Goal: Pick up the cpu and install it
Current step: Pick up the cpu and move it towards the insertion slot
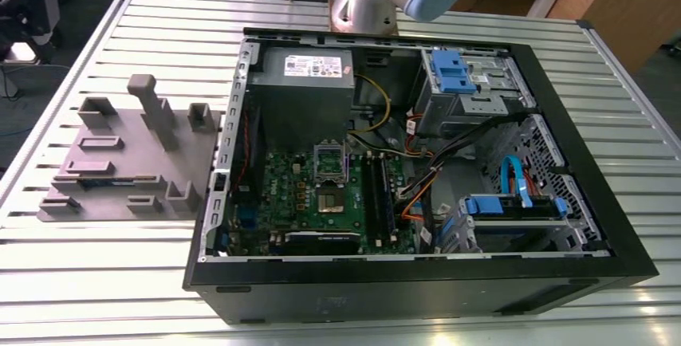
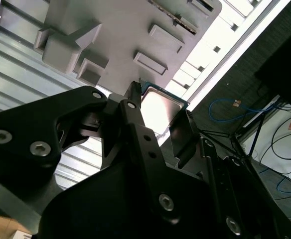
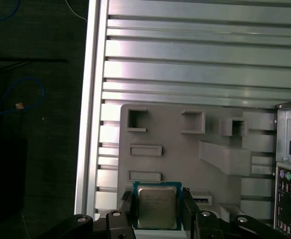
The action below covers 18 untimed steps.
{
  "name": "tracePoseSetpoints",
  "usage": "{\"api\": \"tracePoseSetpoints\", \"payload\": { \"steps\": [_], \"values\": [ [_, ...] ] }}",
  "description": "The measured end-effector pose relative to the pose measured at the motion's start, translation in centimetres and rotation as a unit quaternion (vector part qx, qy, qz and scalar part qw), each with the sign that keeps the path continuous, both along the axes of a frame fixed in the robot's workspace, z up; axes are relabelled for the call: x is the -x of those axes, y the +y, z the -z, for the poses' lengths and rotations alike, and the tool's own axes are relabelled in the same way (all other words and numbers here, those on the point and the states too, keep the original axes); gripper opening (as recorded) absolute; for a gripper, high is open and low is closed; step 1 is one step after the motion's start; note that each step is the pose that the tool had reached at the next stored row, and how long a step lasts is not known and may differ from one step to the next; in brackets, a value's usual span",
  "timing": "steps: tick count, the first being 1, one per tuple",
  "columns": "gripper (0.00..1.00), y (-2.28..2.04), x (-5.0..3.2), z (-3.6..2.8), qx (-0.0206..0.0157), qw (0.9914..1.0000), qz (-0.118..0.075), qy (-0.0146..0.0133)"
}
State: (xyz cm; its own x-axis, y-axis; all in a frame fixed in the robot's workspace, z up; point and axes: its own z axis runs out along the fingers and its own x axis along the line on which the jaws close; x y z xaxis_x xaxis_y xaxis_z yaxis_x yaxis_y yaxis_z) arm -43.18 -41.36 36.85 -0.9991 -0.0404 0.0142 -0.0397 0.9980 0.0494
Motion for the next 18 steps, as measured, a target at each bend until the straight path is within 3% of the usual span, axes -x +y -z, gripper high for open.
{"api": "tracePoseSetpoints", "payload": {
  "steps": [18],
  "values": [
    [0.47, 0.0, -0.44, 0.0, 0.0, 1.0, 0.0, 0.0]
  ]
}}
